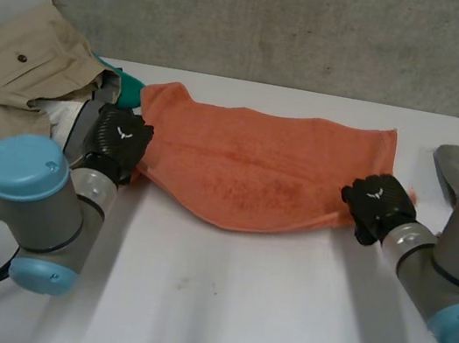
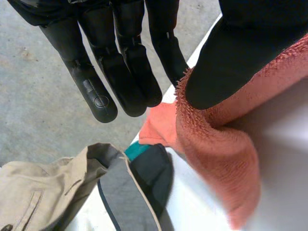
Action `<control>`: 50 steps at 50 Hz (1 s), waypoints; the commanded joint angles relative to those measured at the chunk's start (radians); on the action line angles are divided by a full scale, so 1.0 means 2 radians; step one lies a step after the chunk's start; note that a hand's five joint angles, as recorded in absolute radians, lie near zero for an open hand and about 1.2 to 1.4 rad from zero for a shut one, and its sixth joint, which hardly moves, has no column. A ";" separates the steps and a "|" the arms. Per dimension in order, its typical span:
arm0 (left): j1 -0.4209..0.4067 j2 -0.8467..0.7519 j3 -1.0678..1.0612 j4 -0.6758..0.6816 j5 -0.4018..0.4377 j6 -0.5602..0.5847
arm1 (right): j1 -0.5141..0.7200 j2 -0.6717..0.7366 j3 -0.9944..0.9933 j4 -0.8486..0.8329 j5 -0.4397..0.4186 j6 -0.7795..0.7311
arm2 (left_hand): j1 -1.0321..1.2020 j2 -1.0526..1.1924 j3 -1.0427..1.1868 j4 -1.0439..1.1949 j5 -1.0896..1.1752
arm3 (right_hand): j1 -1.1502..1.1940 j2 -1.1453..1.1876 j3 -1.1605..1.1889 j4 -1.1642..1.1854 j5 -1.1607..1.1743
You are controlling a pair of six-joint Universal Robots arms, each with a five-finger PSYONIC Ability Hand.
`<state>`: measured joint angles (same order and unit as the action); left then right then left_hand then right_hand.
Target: Fold the laundry.
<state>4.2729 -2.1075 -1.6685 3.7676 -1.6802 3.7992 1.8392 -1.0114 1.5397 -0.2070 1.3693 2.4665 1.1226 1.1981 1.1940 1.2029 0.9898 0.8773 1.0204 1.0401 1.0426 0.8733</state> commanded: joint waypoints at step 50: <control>0.006 0.069 -0.044 0.001 0.003 0.001 | -0.103 0.044 -0.129 0.135 -0.004 0.081 | 0.137 0.099 0.101 0.097 0.116 | -0.144 -0.215 -0.225 -0.226 -0.229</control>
<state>4.2846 -1.9688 -1.7571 3.7690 -1.6754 3.8009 1.6382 -0.9254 1.2778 0.0571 1.3641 2.5755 1.1226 1.1981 1.1940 1.2028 0.9898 0.4809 0.5541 0.5481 0.5526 0.3806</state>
